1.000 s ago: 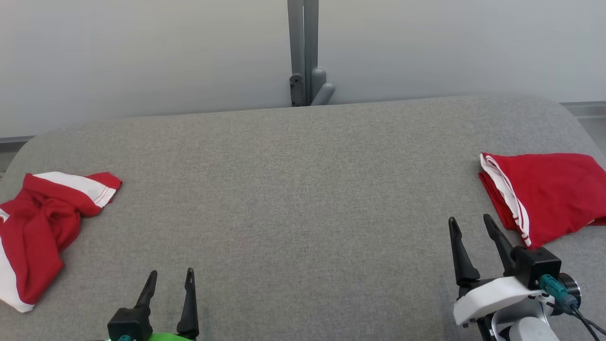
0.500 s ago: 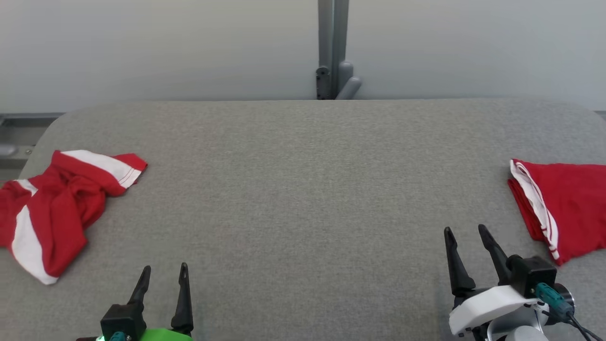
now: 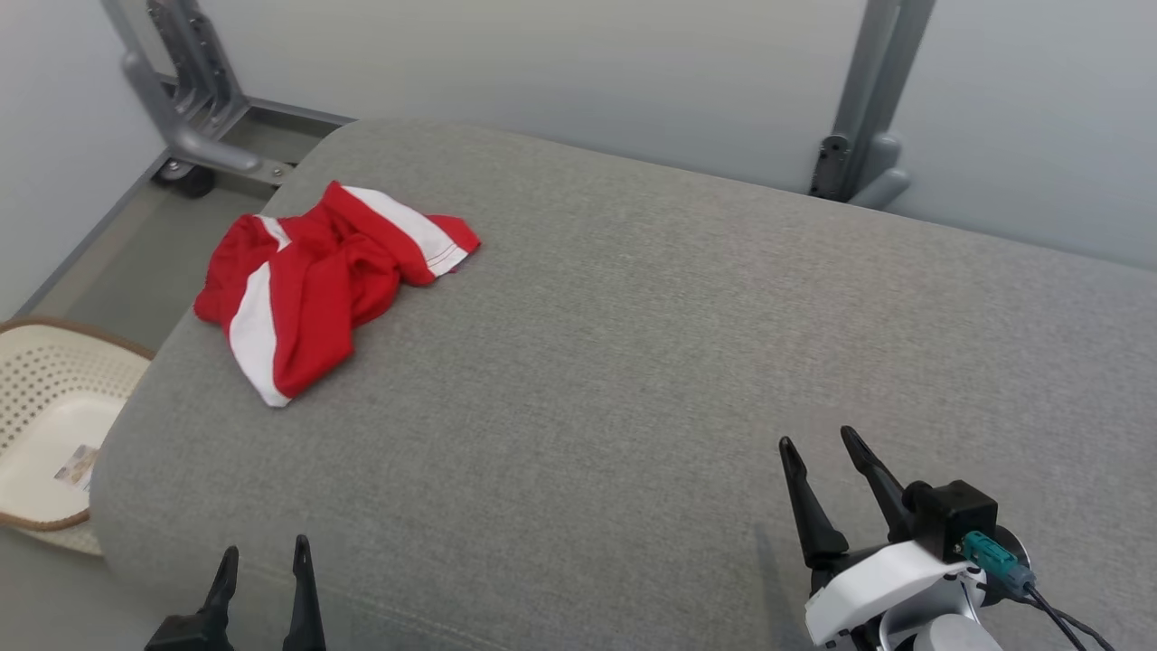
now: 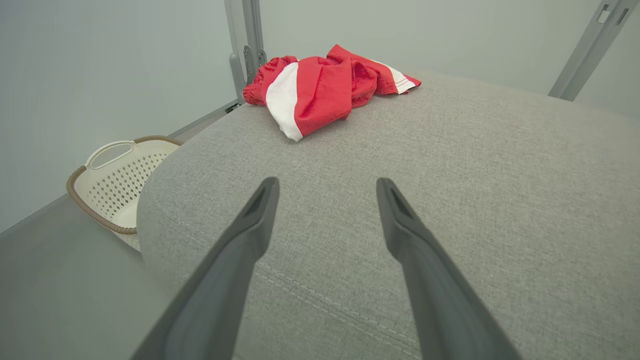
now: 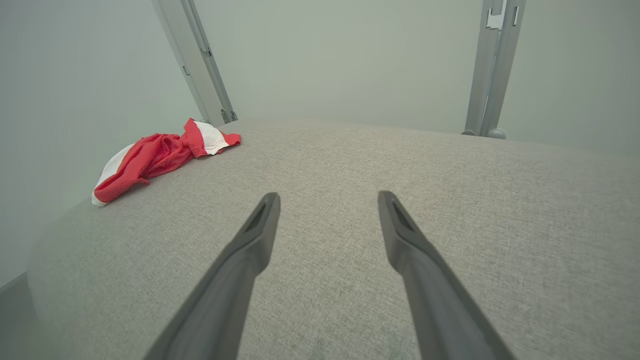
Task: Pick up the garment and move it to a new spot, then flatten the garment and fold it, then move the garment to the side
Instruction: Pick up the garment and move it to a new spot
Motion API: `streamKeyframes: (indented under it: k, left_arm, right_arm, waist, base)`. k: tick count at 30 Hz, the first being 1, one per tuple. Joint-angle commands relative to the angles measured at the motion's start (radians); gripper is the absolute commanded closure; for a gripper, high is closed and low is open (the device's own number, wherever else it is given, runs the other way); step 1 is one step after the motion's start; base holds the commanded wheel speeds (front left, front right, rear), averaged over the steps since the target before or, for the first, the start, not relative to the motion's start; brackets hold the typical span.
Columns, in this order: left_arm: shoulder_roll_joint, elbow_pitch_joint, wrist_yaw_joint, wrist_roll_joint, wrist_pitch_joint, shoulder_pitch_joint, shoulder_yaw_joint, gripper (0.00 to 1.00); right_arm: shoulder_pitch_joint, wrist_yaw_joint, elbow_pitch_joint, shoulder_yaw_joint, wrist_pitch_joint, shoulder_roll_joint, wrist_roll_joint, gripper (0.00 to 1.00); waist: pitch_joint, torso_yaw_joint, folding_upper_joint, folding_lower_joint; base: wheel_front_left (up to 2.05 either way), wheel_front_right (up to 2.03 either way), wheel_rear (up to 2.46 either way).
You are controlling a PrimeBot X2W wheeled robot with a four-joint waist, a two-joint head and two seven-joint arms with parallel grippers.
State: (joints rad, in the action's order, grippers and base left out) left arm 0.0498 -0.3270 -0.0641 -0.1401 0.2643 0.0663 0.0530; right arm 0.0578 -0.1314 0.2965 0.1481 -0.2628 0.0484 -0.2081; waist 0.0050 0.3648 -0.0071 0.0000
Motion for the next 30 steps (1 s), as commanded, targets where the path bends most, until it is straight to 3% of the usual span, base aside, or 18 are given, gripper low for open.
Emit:
streamKeyframes:
  k: [1,8,13,19,30]
  left_arm:
    - [0.002,-0.01,0.002,-0.02,0.0,0.023,0.006,0.0]
    - [0.002,-0.02,-0.022,-0.077,0.0,0.011,-0.003,0.0]
    - [0.002,-0.044,-0.03,-0.116,0.0,-0.047,0.016,0.0]
    - [0.01,-0.096,-0.053,-0.124,0.0,-0.214,0.077,0.0]
    - [0.131,-0.486,-0.067,-0.203,0.0,-0.569,0.067,0.0]
  right_arm:
    - [0.008,0.002,0.004,0.007,-0.002,0.006,-0.009,0.0]
    - [0.021,0.002,0.012,0.033,-0.002,0.005,0.008,0.0]
    - [0.036,0.002,0.013,0.033,-0.002,0.005,0.032,0.0]
    - [0.079,0.002,-0.007,0.045,-0.002,0.052,0.057,0.0]
    - [0.125,0.002,-0.053,0.068,-0.002,0.152,0.058,0.0]
  waist:
    - [0.013,0.135,0.0071,0.0]
    - [0.026,0.14,0.0071,0.0]
    - [0.067,0.088,0.0071,0.0]
    - [0.171,0.003,0.0071,0.0]
    - [0.302,-0.107,0.0071,0.0]
  base:
    - [0.0,0.0,0.0]
    - [0.0,0.0,0.0]
    - [0.0,0.0,0.0]
    - [0.0,0.0,0.0]
    - [0.0,0.0,0.0]
